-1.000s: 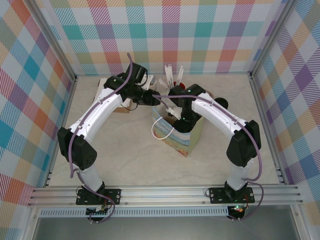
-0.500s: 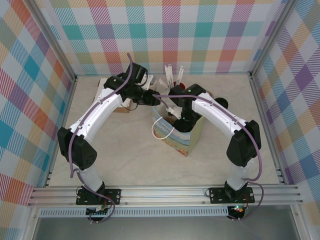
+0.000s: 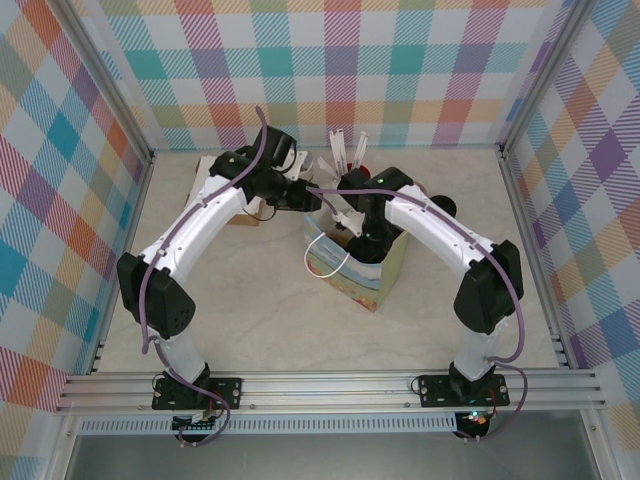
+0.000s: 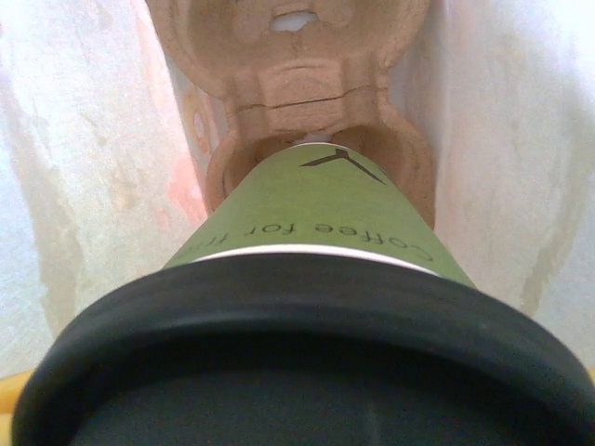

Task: Pack the takeout coffee

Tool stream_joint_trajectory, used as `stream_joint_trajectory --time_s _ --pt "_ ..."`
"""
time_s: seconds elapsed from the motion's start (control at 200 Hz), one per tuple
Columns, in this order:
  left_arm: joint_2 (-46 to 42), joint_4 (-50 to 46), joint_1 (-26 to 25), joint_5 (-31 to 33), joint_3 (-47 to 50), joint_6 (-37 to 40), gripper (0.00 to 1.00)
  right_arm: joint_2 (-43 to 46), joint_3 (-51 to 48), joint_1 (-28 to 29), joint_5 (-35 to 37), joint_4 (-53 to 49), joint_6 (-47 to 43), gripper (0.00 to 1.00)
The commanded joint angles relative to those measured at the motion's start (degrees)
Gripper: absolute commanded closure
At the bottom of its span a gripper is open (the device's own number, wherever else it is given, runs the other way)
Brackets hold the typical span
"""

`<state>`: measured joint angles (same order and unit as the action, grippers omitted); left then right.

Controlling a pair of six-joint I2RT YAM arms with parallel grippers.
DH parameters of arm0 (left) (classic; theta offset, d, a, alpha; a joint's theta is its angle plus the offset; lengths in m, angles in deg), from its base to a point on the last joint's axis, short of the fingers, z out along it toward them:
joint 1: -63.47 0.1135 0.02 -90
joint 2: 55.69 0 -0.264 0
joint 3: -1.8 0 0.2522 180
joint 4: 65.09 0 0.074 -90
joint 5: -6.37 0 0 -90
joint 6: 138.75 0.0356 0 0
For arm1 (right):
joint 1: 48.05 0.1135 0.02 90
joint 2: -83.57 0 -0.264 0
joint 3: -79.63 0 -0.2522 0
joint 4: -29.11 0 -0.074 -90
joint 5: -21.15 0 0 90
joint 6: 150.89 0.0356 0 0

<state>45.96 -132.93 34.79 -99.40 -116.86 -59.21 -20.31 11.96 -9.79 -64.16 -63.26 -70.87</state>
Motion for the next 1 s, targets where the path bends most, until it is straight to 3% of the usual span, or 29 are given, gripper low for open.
stream_joint_trajectory --time_s 0.0,0.995 --pt "0.75 -1.37 0.68 0.14 -1.89 0.0 0.51 2.12 0.66 -0.25 -1.26 0.03 -1.18 0.16" --pt "0.61 -1.29 0.72 -0.05 -1.64 0.04 0.51 1.33 -0.96 -0.3 -1.13 1.26 -1.36 0.16"
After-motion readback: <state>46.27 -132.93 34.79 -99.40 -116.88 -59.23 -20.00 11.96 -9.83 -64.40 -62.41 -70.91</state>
